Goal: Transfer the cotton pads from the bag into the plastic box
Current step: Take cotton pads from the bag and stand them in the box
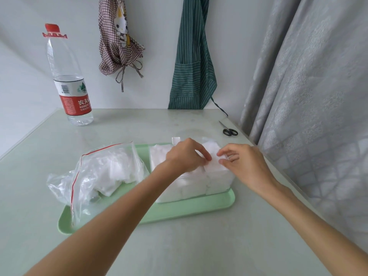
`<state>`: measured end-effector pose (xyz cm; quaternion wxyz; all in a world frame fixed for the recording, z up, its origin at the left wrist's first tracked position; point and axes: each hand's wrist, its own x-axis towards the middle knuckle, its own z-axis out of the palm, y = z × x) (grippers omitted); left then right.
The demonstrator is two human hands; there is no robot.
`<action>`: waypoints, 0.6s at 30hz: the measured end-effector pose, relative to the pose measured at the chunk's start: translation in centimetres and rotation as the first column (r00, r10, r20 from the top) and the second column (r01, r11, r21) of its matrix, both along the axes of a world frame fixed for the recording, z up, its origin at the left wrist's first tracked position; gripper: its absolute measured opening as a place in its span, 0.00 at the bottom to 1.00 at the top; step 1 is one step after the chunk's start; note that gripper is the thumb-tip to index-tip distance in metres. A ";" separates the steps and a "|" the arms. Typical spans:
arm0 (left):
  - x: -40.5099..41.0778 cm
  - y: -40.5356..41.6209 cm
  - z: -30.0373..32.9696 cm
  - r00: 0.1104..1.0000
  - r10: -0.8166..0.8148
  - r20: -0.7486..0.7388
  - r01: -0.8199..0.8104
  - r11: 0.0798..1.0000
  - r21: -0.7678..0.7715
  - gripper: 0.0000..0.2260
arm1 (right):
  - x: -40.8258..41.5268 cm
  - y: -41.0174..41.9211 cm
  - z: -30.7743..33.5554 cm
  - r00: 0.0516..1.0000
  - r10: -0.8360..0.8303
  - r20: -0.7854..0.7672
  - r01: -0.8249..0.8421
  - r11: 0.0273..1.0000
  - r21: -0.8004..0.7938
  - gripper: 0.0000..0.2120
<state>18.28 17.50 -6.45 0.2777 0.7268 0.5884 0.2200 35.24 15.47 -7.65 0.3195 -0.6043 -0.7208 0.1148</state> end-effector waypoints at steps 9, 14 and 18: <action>0.3 0.0 -0.3 0.997 -0.033 -0.066 0.034 0.999 0.013 0.05 | 0.2 2.0 3.8 0.936 0.144 0.321 -0.028 0.941 -0.338 0.12; 0.0 0.0 0.2 0.950 -0.025 -0.311 0.107 0.962 0.250 0.13 | 1.0 3.4 4.7 0.879 0.324 0.349 -0.182 0.906 -0.383 0.14; -0.1 0.3 -0.2 0.952 -0.073 -0.296 0.127 0.978 0.168 0.15 | 1.9 4.0 3.8 0.849 0.423 0.317 -0.266 0.861 -0.434 0.14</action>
